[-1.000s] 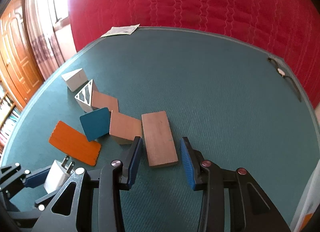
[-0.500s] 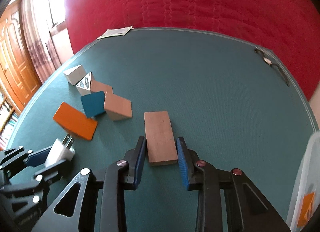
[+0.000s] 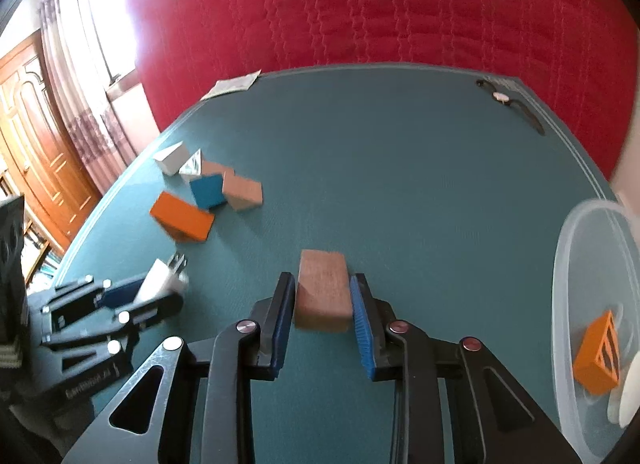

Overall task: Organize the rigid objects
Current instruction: 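Carry the tan block with the right gripper into the bowl while the left holds the charger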

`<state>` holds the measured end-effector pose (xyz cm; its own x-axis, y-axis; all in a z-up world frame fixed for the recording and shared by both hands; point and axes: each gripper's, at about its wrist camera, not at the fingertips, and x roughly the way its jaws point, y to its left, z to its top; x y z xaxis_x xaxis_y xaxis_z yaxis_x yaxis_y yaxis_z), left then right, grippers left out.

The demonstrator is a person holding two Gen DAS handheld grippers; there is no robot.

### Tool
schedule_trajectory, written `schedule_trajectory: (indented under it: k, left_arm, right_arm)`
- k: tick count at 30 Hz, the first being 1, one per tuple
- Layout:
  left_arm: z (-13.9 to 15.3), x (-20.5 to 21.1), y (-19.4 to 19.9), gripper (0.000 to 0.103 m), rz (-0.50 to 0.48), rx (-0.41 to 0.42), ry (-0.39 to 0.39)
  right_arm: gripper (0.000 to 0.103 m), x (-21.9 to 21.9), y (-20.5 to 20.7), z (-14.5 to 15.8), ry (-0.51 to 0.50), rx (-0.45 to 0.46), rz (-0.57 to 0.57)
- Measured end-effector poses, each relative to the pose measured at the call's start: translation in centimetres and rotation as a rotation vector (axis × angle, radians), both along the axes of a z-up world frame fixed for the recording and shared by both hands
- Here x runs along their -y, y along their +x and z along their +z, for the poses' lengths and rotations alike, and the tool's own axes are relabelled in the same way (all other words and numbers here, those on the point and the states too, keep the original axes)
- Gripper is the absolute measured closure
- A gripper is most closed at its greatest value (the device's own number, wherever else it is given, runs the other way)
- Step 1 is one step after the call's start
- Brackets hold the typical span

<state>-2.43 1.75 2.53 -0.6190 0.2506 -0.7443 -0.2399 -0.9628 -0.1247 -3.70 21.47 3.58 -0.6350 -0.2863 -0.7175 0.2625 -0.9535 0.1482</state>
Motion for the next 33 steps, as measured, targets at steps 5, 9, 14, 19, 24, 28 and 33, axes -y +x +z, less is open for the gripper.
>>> schedule_trajectory:
  k: [5,9,14,19,24,28,33]
  left_arm:
    - [0.0,-0.7,0.4,0.071,-0.012,0.000,-0.004]
    - [0.1,-0.9,0.5,0.071,-0.016,0.000,-0.003]
    - [0.2,-0.9,0.6,0.071,-0.016,-0.003,-0.001]
    - [0.2,-1.0,0.6,0.071,-0.012,0.000,0.000]
    - [0.5,-1.2,0.8,0.071,-0.015,-0.005,0.002]
    - [0.8,-1.7,0.9,0.071,-0.025,-0.007,0.003]
    - [1.2,-2.8,1.1,0.071,-0.041,-0.015,0.004]
  right_arm:
    - [0.072,-0.3,0.9,-0.7,0.026,0.007,0.008]
    - [0.072,0.0,0.6,-1.0,0.037,0.017,0.010]
    - [0.071,1.2,0.2,-1.7,0.111,0.007,0.010]
    - [0.072,2.1,0.3,-1.8,0.186,-0.016,0.009]
    - [0.075,1.0,0.7,-1.4,0.121,-0.012,0.001]
    - [0.075,-0.3,1.5,-0.1,0.075,-0.034,-0.012]
    - [0.075,-2.0,2.7,1.3,0.045,-0.069,-0.038]
